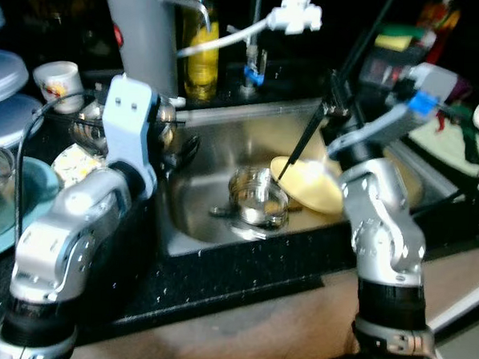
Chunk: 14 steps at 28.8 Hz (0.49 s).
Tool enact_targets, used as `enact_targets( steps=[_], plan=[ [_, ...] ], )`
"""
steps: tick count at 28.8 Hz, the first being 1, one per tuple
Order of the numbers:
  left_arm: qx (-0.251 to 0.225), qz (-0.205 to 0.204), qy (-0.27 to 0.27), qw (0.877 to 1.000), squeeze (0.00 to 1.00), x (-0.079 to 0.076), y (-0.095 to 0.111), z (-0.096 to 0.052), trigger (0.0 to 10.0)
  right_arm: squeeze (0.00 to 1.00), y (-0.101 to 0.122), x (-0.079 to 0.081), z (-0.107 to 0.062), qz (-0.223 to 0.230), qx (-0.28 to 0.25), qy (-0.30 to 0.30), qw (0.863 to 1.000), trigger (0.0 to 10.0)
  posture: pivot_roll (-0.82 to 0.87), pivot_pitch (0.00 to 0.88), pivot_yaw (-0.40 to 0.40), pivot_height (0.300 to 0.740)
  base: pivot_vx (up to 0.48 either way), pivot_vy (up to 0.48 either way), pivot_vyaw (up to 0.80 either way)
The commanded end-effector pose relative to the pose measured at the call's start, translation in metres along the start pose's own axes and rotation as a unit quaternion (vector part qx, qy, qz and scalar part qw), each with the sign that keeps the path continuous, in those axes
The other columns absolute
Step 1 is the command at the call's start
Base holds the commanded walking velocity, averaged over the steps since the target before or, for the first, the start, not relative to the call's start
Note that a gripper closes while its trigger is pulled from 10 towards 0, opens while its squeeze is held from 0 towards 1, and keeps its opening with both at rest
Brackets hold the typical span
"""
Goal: Kitchen organization
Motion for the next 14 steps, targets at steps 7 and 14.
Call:
enact_targets(
  steps=[7, 14],
  plan=[
    [0.017, 0.002, -0.014, 1.000, 0.00, -0.0049, -0.0044, -0.0009, 10.0, 0.00, 0.0011, 0.0003, -0.0003, 0.000, -0.002, 0.001, 1.000, 10.0, -0.03, 0.146, -0.044, 0.740, 0.000, 0.000, 0.00],
    [0.022, 0.007, -0.011, 1.000, 0.00, -0.0054, -0.0057, -0.0012, 10.0, 0.00, 0.0007, -0.0011, 0.0001, -0.002, -0.001, 0.000, 1.000, 10.0, -0.03, 0.148, -0.044, 0.740, 0.000, 0.000, 0.00]
  ],
)
Point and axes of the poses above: a point about 5 cm out from each wrist's last joint towards the gripper, its own z axis pointing out of the wrist towards the gripper, its own y axis along the axis of the wrist's last joint, x = y × z, the point moved 4 cm from there along z, pointing out of the wrist towards the gripper, and after that the axes turned 2 degrees about -z, right-handed, at the moved point
